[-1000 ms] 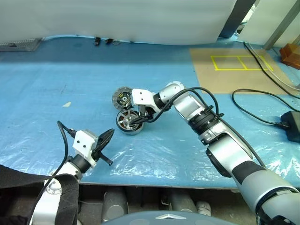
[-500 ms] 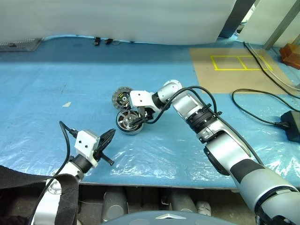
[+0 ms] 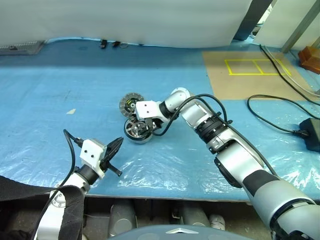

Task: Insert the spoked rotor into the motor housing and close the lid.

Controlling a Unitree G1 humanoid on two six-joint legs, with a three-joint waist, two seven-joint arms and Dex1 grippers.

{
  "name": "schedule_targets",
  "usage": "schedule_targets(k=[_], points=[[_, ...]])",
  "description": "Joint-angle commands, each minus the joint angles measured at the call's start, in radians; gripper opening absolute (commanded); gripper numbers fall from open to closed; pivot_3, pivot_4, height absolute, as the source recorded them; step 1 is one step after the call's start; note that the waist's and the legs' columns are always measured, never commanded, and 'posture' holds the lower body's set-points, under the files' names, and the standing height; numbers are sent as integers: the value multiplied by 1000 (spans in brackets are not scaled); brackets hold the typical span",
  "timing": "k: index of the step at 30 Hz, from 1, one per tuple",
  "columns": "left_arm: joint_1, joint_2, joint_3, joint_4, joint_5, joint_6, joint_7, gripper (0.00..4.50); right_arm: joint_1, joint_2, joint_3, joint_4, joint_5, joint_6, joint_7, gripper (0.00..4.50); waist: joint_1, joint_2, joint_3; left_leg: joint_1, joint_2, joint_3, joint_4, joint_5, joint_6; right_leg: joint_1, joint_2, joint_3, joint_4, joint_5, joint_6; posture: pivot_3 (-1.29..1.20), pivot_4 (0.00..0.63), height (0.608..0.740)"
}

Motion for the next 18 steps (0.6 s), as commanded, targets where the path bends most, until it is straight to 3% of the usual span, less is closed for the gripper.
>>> schedule_targets(k=[1, 18], points=[[1, -2, 5, -19, 2, -20, 5, 0, -29, 17, 3, 37, -21, -28, -29, 1723, -1, 0, 0, 1, 0, 0, 0, 0, 0, 0, 0, 0, 0, 0, 0, 0, 150, 740], [-10, 12, 20, -15, -9, -17, -2, 0, -31, -28, -45, -87, 35, 76, 56, 1723, 0, 0, 0, 0, 1, 0, 0, 0, 0, 0, 0, 0, 0, 0, 0, 0, 150, 740]])
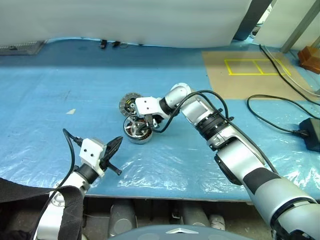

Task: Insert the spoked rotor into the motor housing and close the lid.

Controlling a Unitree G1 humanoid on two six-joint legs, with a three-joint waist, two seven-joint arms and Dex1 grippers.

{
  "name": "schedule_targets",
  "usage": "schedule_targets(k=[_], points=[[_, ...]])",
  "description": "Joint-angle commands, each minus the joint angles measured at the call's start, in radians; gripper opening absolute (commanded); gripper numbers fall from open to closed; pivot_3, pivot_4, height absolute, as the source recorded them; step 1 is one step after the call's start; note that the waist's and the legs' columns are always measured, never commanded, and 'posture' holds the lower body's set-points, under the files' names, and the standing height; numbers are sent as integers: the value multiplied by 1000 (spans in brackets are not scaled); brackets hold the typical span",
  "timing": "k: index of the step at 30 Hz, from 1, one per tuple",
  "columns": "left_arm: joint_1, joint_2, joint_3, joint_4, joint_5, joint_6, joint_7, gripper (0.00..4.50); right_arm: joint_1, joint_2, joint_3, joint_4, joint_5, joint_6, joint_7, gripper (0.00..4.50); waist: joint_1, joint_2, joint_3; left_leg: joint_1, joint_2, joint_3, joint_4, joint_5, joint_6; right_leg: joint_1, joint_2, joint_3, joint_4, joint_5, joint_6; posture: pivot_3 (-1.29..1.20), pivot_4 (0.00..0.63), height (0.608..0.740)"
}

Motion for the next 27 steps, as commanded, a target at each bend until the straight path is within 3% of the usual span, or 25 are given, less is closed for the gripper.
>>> schedule_targets(k=[1, 27], points=[[2, 4, 17, -17, -10, -17, -6, 0, -12, -11, -33, -47, 26, 17, 3, 1723, 0, 0, 0, 0, 0, 0, 0, 0, 0, 0, 0, 0, 0, 0, 0, 0, 150, 740], [-5, 14, 22, -13, -11, -10, -16, 0, 16, -18, 11, 2, -19, 12, -6, 1723, 1, 0, 0, 0, 0, 0, 0, 0, 0, 0, 0, 0, 0, 0, 0, 0, 150, 740]])
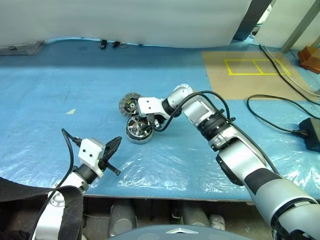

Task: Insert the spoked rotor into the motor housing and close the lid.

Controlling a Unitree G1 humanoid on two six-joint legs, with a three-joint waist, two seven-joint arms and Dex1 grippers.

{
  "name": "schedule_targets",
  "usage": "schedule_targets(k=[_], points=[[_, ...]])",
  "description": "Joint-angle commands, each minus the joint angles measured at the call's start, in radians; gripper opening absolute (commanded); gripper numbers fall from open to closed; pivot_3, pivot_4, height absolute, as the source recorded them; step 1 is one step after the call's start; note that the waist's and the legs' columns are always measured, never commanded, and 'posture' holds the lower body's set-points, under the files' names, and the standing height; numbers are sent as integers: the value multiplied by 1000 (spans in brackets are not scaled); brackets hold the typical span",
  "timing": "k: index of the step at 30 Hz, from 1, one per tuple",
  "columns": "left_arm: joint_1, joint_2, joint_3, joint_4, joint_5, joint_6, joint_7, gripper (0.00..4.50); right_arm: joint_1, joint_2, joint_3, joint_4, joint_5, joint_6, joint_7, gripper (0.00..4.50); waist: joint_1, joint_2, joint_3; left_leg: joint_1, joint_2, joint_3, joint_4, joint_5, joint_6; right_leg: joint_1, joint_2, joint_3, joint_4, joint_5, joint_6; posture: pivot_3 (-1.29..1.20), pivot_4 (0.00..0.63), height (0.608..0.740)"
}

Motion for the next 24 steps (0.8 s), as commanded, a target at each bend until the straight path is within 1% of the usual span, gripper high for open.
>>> schedule_targets(k=[1, 9, 12, 14, 18, 21, 24], points=[[-14, 12, 15, -13, -8, -9, -8, 0, -2, -11, 11, -1, -18, -35, -4, 1723, 0, 0, 0, 0, 0, 0, 0, 0, 0, 0, 0, 0, 0, 0, 0, 0, 150, 740], [-25, 13, 10, -3, -4, -11, -11, 0, 3, 0, 11, 18, -26, -53, -27, 1723, 1, 0, 0, 0, 0, 0, 0, 0, 0, 0, 0, 0, 0, 0, 0, 0, 150, 740], [-25, 13, 4, -5, -4, -10, -13, 0, 4, 10, -8, 3, -2, -28, -27, 2308, 0, 0, 0, 0, 0, 0, 1, 0, 0, 0, 0, 0, 0, 0, 0, 0, 150, 740], [-24, 16, 5, -6, -5, -8, -14, 0, -7, 15, -42, -26, 44, 30, 2, 2965, 0, 0, 0, 0, 0, 0, 1, 0, 0, 0, 0, 0, 0, 0, 0, 0, 150, 740], [-24, 19, 9, -4, -7, -7, -16, 0, -24, 17, -88, -67, 104, 118, 34, 2965, 1, 0, 0, -1, 0, 0, 0, 0, 0, 0, 0, 0, 0, 0, 0, 0, 150, 740], [-31, 22, 8, 3, -6, -7, -20, 0, -18, 31, -122, -86, 145, 190, 30, 2343, 1, 0, 0, -1, 0, 0, 0, 0, 0, 0, 0, 0, 0, 0, 0, 0, 150, 740], [-37, 24, 8, 2, -6, -4, -20, 0, 9, 53, -151, -98, 177, 247, -8, 1290, 2, 0, 0, 0, 0, 0, 0, 0, 0, 0, 0, 0, 0, 0, 0, 0, 150, 740]])
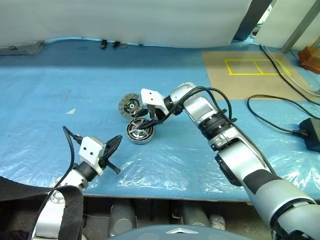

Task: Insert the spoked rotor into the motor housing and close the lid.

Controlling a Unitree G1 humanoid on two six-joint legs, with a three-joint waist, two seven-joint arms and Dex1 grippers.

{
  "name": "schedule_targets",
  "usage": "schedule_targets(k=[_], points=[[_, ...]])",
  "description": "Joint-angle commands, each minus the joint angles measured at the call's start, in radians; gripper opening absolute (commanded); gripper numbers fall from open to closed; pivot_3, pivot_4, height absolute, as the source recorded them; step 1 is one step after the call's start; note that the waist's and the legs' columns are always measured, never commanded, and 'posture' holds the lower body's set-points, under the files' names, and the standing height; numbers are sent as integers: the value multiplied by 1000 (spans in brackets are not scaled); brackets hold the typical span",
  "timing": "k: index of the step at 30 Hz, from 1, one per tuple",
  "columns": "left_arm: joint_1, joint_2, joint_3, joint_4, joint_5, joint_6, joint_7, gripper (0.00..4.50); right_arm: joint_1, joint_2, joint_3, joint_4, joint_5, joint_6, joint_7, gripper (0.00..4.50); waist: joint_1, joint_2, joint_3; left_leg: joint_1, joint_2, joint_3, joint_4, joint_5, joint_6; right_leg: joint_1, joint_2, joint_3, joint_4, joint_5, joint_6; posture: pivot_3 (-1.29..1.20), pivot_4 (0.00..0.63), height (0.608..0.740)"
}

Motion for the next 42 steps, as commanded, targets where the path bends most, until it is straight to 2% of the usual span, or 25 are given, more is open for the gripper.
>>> schedule_targets(k=[1, 4, 10, 15, 20, 24, 31, 37, 42], points=[[-4, 8, 10, -18, -8, -7, -6, 0, 19, 46, -71, -51, 85, 79, -47, 915, 0, 0, 0, 0, 0, 0, 0, 0, 0, 0, 0, 0, 0, 0, 0, 0, 150, 740], [4, 8, 15, -21, -6, -12, -8, 0, 62, 79, -94, -41, 98, 92, -120, 38, 0, 0, 0, 0, 0, 0, 0, 0, 0, 0, 0, 0, 0, 0, 0, 0, 150, 740], [-2, 13, 28, -27, 1, -14, 0, 0, 172, 58, -19, -35, 44, 38, -141, 38, 4, 0, 0, -1, -1, 0, 0, 0, 0, 0, 0, 0, -1, 0, 0, 0, 150, 740], [-12, 13, 36, -21, 7, 1, 10, 0, 220, -12, 72, -16, -50, -103, -156, 38, 1, 1, 0, 2, -1, 0, 0, 0, 0, 2, -1, 0, 0, 0, 0, 0, 150, 740], [-82, 11, 50, -8, -19, 24, 21, 0, 236, 23, 12, -142, 89, -19, -90, 38, 3, 1, 0, 6, -1, 0, 0, 0, 0, 5, -1, 0, 0, 0, 1, 0, 150, 740], [-122, 23, 55, 8, -23, 36, 13, 0, 223, 40, -26, -190, 129, 38, -116, 38, -2, 1, 0, 5, -1, -1, -1, 0, 0, 4, -1, 1, 0, 0, 0, 0, 150, 740], [-158, 27, 61, 29, -27, 51, 17, 0, 210, 45, -54, -199, 134, 38, -176, 38, -1, 1, 0, 3, -1, -1, -1, 0, 0, 2, 0, 1, -1, 0, 0, 0, 150, 740], [-217, 25, 95, 72, -43, 77, 42, 0, 227, -42, 87, -95, -59, -131, -224, 38, 1, 1, 0, 4, -2, 0, -1, 0, 0, 3, 0, 1, 0, 0, 0, 0, 150, 740], [-318, 38, 102, 163, -53, 76, 12, 0, 212, -22, 3, -159, 45, -43, -212, 38, 2, 1, -1, 6, -2, 0, 0, 0, 0, 5, -1, 1, 0, 0, 0, 0, 150, 740]])
